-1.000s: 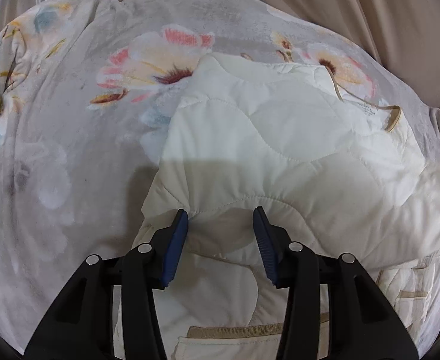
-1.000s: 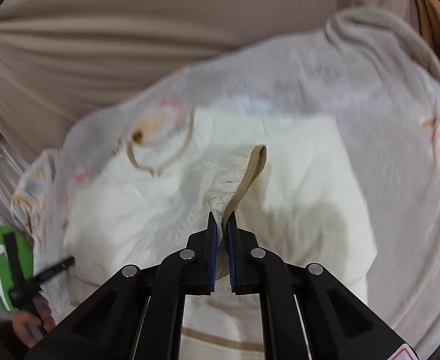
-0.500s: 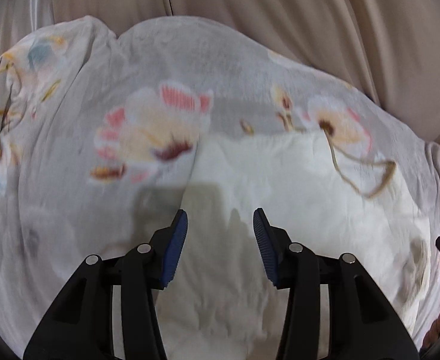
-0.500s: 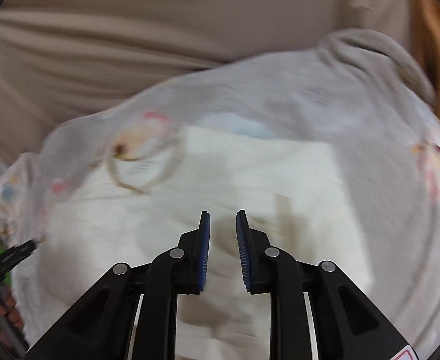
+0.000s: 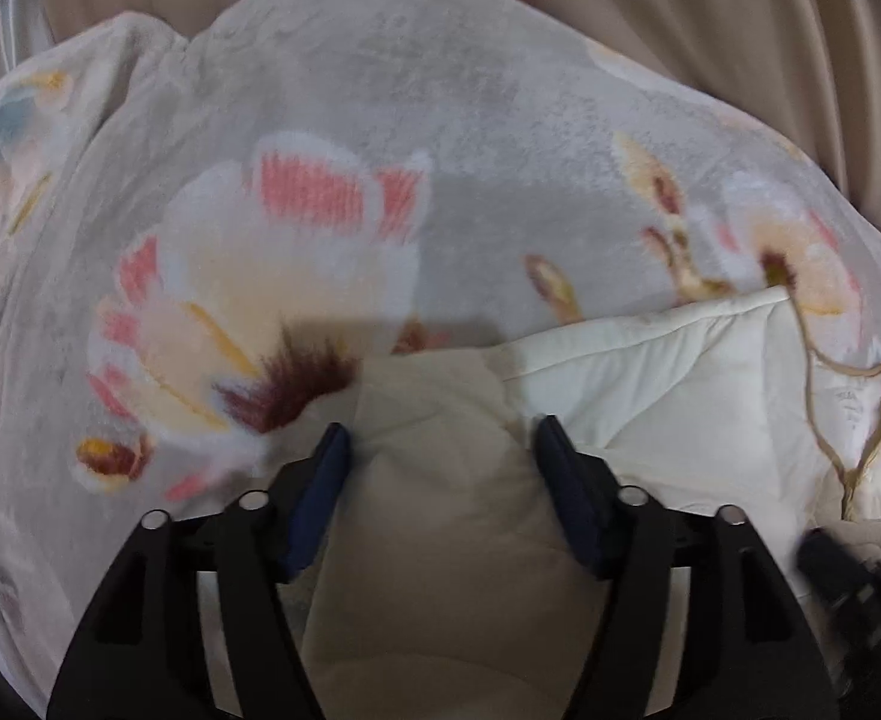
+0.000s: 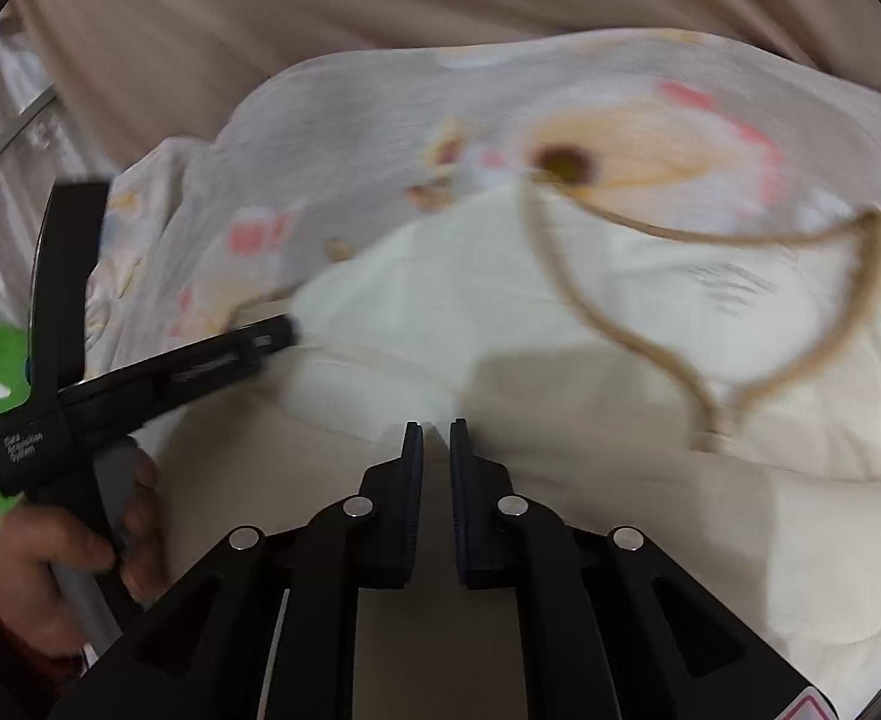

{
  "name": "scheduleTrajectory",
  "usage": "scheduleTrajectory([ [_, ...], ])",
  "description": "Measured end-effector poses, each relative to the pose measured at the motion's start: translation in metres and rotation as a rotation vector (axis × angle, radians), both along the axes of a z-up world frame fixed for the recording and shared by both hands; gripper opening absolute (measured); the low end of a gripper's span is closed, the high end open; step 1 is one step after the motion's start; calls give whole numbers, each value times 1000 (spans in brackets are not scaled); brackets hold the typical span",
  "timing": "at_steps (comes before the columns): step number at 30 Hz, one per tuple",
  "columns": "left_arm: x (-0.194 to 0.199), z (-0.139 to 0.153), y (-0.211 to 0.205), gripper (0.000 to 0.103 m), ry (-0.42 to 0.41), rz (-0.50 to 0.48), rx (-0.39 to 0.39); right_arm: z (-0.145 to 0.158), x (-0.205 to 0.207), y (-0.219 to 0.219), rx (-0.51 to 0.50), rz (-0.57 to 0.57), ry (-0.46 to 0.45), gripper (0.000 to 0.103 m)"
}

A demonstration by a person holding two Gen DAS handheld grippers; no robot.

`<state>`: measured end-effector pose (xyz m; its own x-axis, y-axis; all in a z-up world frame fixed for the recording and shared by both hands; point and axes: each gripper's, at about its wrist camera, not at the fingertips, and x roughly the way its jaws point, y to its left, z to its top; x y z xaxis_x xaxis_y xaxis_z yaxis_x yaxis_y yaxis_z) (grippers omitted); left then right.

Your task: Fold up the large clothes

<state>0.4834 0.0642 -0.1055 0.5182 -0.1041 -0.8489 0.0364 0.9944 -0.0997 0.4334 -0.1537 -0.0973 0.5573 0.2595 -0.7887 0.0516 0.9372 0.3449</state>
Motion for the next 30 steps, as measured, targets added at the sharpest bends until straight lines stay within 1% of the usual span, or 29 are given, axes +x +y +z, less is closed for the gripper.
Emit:
scheduleTrajectory([
  [2, -1, -5, 5, 71, -7, 15, -43, -4, -22, -51, 13, -120, 16, 0],
  [3, -3, -5, 4, 71, -11, 10, -31, -4, -38, -81, 13, -197, 24, 0],
  [5, -6, 0, -1, 70, -12, 1, 13, 2, -65, -121, 10, -295, 24, 0],
  [6, -11, 7, -2, 67, -15, 1, 20, 10, -79, -136, -11, -337, 24, 0],
  [7, -17, 14, -2, 66, -24, -2, 14, 23, -97, -149, -53, -377, 13, 0],
  [8, -29, 28, -3, 66, -46, -15, -8, 35, -112, -157, -78, -397, -7, 12],
  [9, -38, 38, -3, 66, -67, -28, -25, 49, -132, -164, -102, -425, -27, 17],
  [10, -50, 48, -5, 66, -86, -48, -42, 58, -148, -169, -98, -441, -45, 27],
  [11, -65, 57, -10, 66, -94, -84, -55, 63, -163, -173, -81, -450, -55, 41],
  [13, -91, 66, -21, 66, -88, -136, -70, 63, -189, -176, -30, -456, -44, 51],
  [14, -106, 66, -28, 66, -80, -160, -86, 57, -192, -176, -1, -445, -28, 52],
  [16, -128, 58, -46, 66, -39, -208, -93, 37, -195, -169, 51, -410, 24, 52],
  [17, -141, 49, -59, 66, -10, -238, -83, 25, -192, -160, 41, -387, 55, 47],
  [18, -148, 42, -67, 66, 1, -254, -69, 16, -189, -152, 18, -356, 80, 38],
  [19, -159, 35, -78, 66, 4, -266, -25, 15, -189, -148, -5, -351, 82, 12],
  [20, -164, 33, -84, 66, -7, -269, 14, 22, -190, -145, -13, -355, 48, 7],
  [21, -170, 29, -91, 66, -25, -274, 52, 33, -197, -147, -12, -363, -7, 7],
  [22, -171, 26, -95, 67, -30, -277, 75, 43, -203, -151, -10, -373, -50, 6],
  [23, -173, 21, -98, 67, -25, -277, 90, 45, -206, -156, -3, -381, -61, 5],
  [24, -171, 17, -98, 68, -26, -274, 100, 39, -206, -161, 10, -383, -41, 5],
  [25, -171, 15, -100, 68, -28, -273, 111, 22, -206, -166, 3, -382, 24, 5],
  [26, -170, 15, -102, 69, -27, -277, 121, 4, -203, -167, -15, -359, 85, 8],
  [27, -170, 16, -103, 69, -20, -279, 123, -9, -202, -167, -12, -325, 108, 7],
  [28, -168, 20, -103, 68, -6, -280, 125, -8, -206, -168, -6, -330, 103, 7],
  [29, -166, 28, -102, 67, -2, -284, 111, 0, -207, -170, -6, -344, 99, 10],
  [30, -167, 38, -100, 67, -17, -286, 83, 16, -209, -172, -17, -367, 68, 13],
])
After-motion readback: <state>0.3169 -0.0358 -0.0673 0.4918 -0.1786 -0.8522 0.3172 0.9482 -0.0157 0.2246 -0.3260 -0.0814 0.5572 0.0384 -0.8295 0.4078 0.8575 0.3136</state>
